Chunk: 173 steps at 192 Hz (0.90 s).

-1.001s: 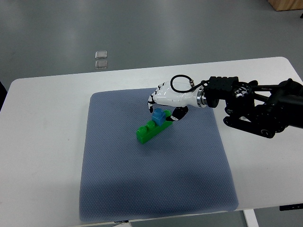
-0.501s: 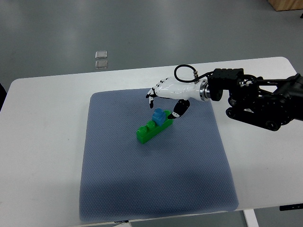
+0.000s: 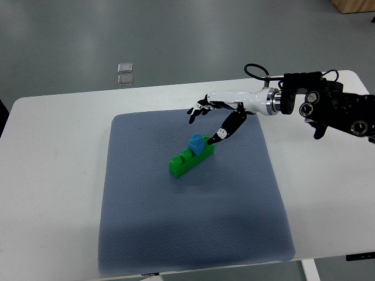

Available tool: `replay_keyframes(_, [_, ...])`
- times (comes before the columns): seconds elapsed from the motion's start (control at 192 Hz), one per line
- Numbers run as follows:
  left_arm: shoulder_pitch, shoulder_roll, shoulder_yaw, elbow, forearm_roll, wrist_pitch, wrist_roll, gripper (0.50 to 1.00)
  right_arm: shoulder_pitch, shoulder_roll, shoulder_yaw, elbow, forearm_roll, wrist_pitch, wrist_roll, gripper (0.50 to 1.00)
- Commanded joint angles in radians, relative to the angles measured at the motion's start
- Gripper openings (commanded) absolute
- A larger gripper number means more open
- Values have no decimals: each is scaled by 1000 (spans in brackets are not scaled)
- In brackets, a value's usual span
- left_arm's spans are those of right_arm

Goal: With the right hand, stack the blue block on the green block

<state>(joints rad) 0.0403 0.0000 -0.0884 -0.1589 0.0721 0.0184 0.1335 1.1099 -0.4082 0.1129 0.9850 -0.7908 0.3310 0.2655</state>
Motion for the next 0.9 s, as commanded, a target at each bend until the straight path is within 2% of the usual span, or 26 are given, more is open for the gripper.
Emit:
replay_keyframes(0.0, [1, 0, -1, -1, 0, 0, 0, 1000, -24, 8, 1, -29, 175, -4, 1, 893])
replay_keyframes(0.193, [1, 0, -1, -1, 0, 0, 0, 1000, -88, 23, 65, -101, 509, -13, -5, 895])
replay_keyframes(0.323, [0, 0, 1, -1, 0, 0, 0, 1000, -130, 49, 74, -146, 752, -18, -40, 895])
replay_keyframes(0.412, [0, 0, 1, 1, 0, 0, 0, 1000, -153, 63, 74, -181, 900, -17, -57, 919])
replay_keyframes(0.537, [1, 0, -1, -1, 0, 0, 0, 1000, -171, 78, 79, -197, 996, -18, -85, 921])
replay_keyframes(0.704, [0, 0, 1, -1, 0, 0, 0, 1000, -179, 88, 79, -197, 1116, -21, -77, 924])
replay_keyframes(0.897, [1, 0, -1, 1, 0, 0, 0, 1000, -188, 94, 131, -206, 1141, -21, -72, 926])
